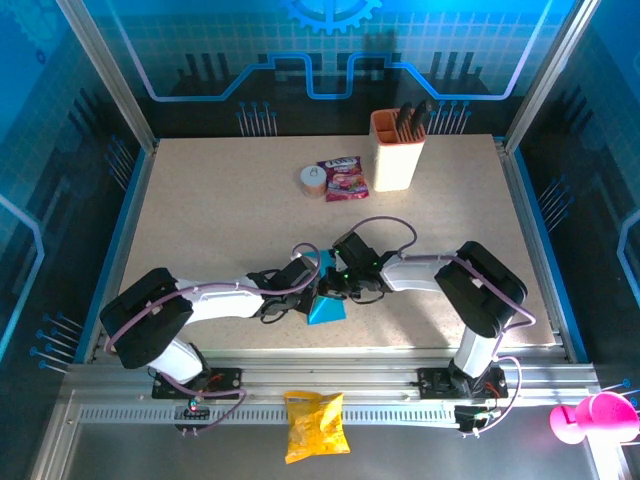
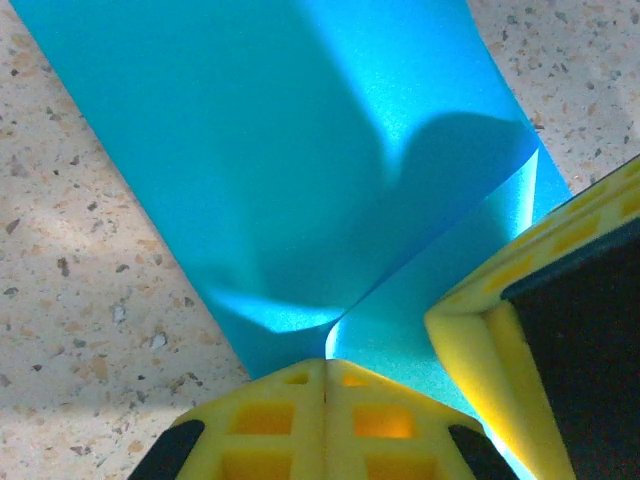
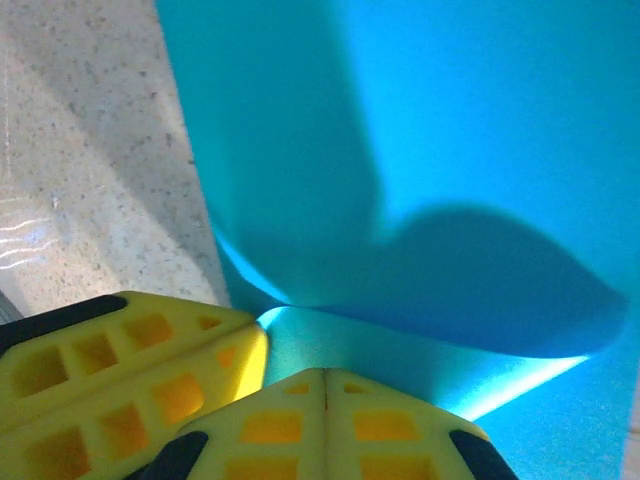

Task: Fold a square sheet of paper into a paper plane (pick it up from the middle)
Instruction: Fold the triangle a second time at the center of the table.

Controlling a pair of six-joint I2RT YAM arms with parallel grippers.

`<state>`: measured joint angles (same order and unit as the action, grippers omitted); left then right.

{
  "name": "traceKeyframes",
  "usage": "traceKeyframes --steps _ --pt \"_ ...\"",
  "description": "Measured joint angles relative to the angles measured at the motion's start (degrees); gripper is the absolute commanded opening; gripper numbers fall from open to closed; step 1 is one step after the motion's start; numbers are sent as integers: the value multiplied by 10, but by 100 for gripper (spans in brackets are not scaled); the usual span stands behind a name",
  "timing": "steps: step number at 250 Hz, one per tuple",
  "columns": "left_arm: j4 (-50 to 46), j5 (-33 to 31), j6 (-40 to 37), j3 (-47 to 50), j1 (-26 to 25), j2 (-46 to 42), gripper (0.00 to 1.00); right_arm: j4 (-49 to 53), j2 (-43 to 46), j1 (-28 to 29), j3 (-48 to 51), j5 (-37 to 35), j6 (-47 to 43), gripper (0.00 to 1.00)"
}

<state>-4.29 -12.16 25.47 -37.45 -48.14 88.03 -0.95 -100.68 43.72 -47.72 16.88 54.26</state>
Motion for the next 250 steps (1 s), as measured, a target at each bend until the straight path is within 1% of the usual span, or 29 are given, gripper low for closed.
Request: traceKeyframes --steps 60,65,73,82,93,115,126,138,149,154,168,188,206,234,250 --pt "1 2 0 0 0 0 0 -41 1 -3 30 -1 15 0" --pt "1 2 0 0 0 0 5 -44 2 -3 32 0 15 0" --pt "-1 2 -1 -1 0 0 18 -49 2 -3 34 0 17 0" --pt "-5 2 -3 -3 1 -1 29 -54 2 -3 37 0 19 0" --pt "-9 2 0 -6 2 -5 39 -59 2 -3 38 0 22 0" --pt "-22 1 -3 -8 4 -31 54 -65 2 -3 41 0 24 0" --pt "-27 0 1 -8 5 -49 57 -69 2 -3 43 0 26 0" --pt "-32 0 3 -8 6 -72 57 -73 3 -3 45 0 28 0" --pt "-32 0 3 -8 6 -90 56 -75 3 -3 47 0 28 0" --pt "-32 2 3 -8 6 -98 53 -76 3 -3 47 0 28 0" --pt "-30 12 9 -7 6 -117 42 -79 3 -3 49 0 30 0" --pt "-17 37 12 5 4 -137 21 -82 4 -3 50 0 33 0" --pt "-3 58 17 23 -1 -147 11 -83 4 -3 51 0 35 0" --pt "10 88 16 47 -16 -148 0 -92 4 -3 55 0 39 0" --pt "16 100 15 54 -24 -143 0 -96 4 -3 57 0 41 0"
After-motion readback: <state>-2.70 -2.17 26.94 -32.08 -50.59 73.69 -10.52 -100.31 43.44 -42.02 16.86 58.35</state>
